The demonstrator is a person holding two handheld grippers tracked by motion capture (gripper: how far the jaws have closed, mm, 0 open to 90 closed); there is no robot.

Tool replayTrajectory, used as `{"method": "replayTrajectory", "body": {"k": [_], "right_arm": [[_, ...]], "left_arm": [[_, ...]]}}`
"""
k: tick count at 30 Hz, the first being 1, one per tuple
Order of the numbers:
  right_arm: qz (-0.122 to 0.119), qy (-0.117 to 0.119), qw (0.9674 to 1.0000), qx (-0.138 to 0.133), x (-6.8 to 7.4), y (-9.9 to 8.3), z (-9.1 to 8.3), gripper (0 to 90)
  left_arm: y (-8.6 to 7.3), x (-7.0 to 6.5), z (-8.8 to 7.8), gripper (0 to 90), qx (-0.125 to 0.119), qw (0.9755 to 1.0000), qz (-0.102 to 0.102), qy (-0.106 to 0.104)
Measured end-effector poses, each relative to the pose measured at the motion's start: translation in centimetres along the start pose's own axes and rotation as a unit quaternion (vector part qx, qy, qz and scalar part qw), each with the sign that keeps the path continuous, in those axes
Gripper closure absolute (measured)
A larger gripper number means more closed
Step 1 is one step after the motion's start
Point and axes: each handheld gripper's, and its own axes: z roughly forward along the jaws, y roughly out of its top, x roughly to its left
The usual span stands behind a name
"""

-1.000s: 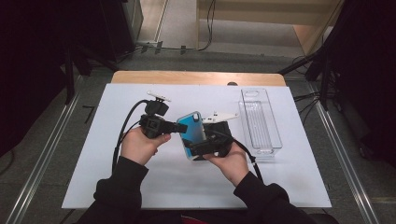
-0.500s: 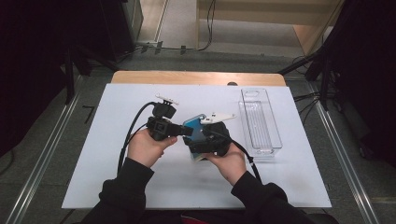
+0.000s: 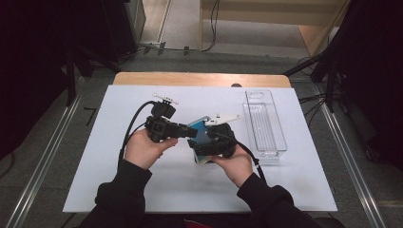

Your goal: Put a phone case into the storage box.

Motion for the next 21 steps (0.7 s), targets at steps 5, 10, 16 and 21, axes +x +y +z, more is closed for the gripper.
{"method": "replayTrajectory", "body": {"k": [5, 10, 16, 21], "right_arm": [[0.014, -0.001, 0.9999, -0.001, -1.1, -0.1, -0.3, 16.5], [0.013, 0.017, 0.9998, -0.004, -1.9, -0.1, -0.7, 16.5], [0.011, 0.028, 0.9996, 0.002, -3.0, -0.1, -1.2, 16.4], [0.011, 0.028, 0.9996, 0.000, -3.6, -0.1, -1.7, 16.4]], "left_arm": [[-0.1, 0.3, -0.6, 40.6, -0.006, 0.9999, 0.009, -0.013], [-0.5, 0.8, -0.7, 36.0, -0.007, 0.9996, 0.023, -0.012], [-1.4, 1.6, -0.2, 35.8, -0.013, 0.9988, 0.043, -0.018], [-2.3, 2.3, 0.2, 32.9, -0.014, 0.9979, 0.060, -0.020]]}}
